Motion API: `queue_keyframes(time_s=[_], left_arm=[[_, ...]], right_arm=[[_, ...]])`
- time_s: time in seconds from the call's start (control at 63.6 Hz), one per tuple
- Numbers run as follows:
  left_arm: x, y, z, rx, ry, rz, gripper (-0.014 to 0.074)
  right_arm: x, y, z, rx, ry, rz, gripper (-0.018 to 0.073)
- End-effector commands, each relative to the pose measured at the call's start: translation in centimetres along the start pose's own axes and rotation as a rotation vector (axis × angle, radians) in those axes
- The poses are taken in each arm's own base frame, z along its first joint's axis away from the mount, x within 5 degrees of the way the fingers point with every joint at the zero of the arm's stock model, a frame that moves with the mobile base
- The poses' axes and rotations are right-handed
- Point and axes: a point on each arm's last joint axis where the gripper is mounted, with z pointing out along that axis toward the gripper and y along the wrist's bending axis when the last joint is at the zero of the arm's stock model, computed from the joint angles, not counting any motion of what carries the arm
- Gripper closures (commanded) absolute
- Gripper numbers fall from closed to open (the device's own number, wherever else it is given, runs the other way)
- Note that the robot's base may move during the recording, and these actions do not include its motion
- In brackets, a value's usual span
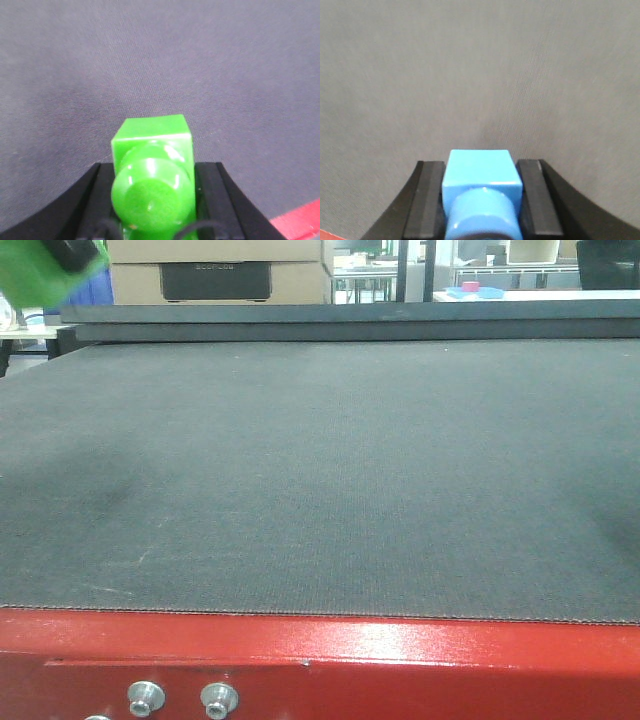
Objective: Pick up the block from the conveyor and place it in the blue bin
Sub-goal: 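Lift both held blocks up off the conveyor belt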
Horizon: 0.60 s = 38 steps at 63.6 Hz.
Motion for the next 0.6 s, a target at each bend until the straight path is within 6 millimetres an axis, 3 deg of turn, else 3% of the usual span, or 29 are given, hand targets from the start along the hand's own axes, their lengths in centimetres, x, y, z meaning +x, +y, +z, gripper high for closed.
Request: queue_keyframes(time_s=[0.0,0.33,0.581], left_arm=[[0.5,-0.2,-2.4,0.003,-0.082,-0.006,0.0707],[2.8,0.1,-10.1,-0.051,-0.306,-0.025,0.0707],[4.6,0.1,-14.1,-0.063,-0.423,-0.023,0.0707]], right_arm=[[-0.5,0.2,-1.9,0.014,-0.069,-0.025,0.0718],[-4.0,1.3,-7.3,-0.017,-0.188,-0.038,0.0718],[-4.9,2.1,-10.7,-0.035,-0.291,-0.049,0.0718]])
